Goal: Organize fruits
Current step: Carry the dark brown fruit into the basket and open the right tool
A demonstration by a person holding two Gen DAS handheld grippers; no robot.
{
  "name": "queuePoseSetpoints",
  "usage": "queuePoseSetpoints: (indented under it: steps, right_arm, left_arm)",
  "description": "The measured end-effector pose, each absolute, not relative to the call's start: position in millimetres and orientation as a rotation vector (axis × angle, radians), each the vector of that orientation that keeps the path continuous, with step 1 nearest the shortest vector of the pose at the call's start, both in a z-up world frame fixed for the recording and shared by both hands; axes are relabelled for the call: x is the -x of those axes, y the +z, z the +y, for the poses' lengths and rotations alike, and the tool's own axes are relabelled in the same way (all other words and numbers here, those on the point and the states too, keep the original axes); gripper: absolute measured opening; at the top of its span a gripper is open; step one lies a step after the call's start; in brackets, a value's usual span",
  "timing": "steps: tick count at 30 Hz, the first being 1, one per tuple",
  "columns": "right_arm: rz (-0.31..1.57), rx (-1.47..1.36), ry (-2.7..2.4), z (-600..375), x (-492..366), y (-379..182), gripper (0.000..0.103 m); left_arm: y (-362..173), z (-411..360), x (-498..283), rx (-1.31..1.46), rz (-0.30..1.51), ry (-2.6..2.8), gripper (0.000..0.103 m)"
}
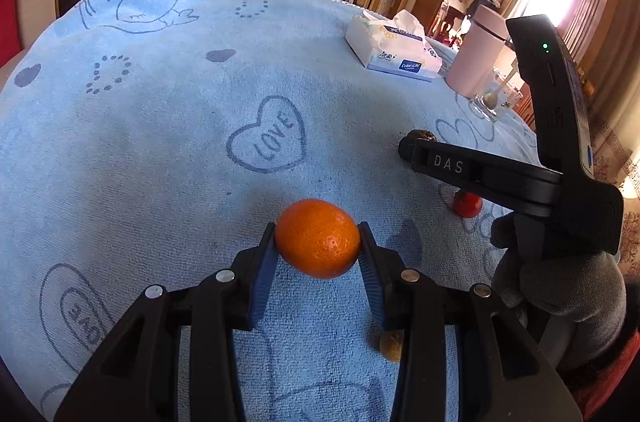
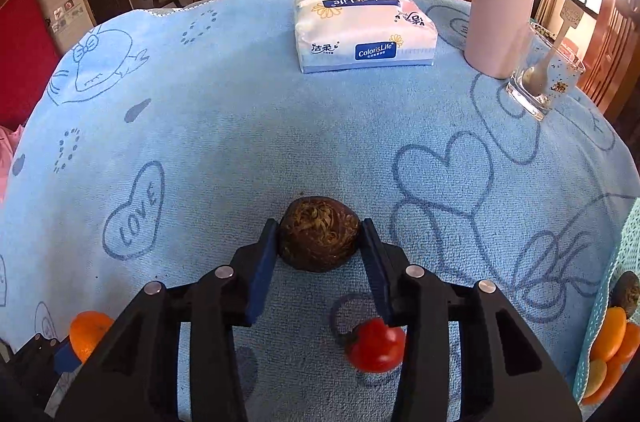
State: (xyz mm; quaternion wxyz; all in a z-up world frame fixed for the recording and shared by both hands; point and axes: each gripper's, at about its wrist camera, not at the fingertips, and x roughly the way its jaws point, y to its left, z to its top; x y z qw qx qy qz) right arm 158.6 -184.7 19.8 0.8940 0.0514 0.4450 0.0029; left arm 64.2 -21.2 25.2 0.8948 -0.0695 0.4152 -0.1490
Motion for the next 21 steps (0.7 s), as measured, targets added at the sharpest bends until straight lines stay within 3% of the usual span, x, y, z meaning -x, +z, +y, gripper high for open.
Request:
queuePoseSetpoints:
  steps: [21]
  right_arm:
    - [0.83,-0.17,0.018,-195,-98,59,0.043]
  left_arm:
    - [27,-30,-56,0.114,0.849,-0.344,0.04]
